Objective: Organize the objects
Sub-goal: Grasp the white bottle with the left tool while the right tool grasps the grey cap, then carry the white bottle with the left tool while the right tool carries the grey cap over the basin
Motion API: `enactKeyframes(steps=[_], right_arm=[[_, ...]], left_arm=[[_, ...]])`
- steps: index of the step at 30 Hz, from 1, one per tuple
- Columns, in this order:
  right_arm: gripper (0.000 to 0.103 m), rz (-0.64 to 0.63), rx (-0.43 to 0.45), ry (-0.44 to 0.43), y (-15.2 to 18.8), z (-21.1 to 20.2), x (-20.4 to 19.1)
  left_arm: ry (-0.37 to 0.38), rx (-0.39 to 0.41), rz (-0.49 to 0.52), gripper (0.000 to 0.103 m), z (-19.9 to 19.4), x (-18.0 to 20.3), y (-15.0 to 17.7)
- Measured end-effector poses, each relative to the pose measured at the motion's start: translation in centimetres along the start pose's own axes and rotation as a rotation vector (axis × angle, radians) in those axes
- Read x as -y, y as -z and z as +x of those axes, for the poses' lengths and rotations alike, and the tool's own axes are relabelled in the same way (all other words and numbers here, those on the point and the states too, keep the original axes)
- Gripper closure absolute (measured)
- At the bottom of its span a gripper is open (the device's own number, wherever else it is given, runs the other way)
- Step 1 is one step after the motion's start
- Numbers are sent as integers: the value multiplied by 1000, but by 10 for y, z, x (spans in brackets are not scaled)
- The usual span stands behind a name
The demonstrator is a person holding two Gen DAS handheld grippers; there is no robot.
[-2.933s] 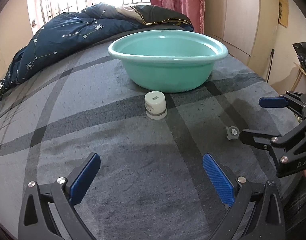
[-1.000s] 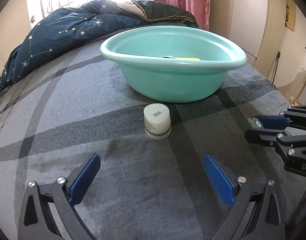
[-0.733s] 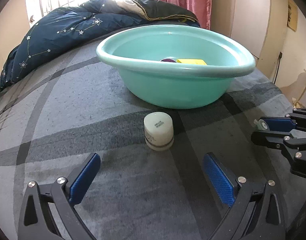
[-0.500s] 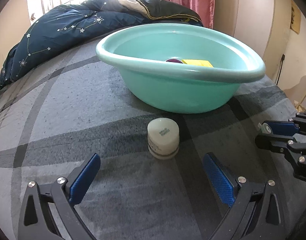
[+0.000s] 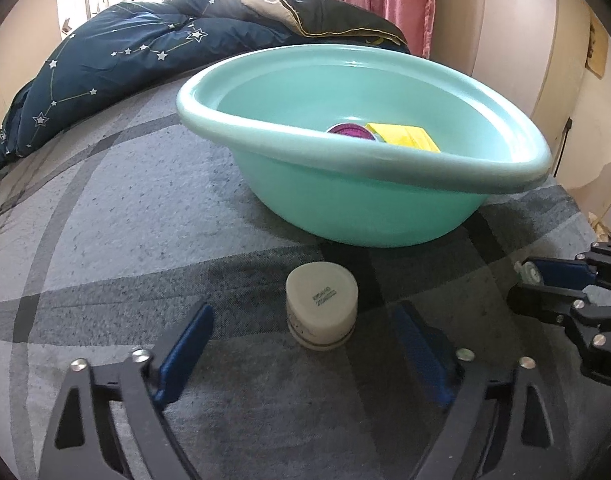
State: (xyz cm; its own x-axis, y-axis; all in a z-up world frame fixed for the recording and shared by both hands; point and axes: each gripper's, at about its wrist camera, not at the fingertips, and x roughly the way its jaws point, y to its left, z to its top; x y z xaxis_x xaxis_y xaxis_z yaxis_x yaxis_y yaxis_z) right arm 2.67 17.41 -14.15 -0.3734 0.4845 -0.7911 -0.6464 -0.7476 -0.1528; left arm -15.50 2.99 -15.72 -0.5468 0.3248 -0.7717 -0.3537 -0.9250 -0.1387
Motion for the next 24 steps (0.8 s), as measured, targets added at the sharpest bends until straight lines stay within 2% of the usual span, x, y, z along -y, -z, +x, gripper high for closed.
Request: enactKeyframes(steps=[1,2,3,5,24], right_arm=[[73,0,-1,-1,0,0,0],[73,0,-1,2,0,1,0],[73,3,-5,5,1,2,1],[73,6,-7,1,2,2,2],[73,-11,21,23,1,-20,-5]], left_arm=[[12,5,-2,19,-1,0,0],[16,11,-3,28,-2,0,0],[21,17,-2,43,-4,0,0],[31,29,5,64,-7,2,0],[45,48,34,65,-31,13,-3]])
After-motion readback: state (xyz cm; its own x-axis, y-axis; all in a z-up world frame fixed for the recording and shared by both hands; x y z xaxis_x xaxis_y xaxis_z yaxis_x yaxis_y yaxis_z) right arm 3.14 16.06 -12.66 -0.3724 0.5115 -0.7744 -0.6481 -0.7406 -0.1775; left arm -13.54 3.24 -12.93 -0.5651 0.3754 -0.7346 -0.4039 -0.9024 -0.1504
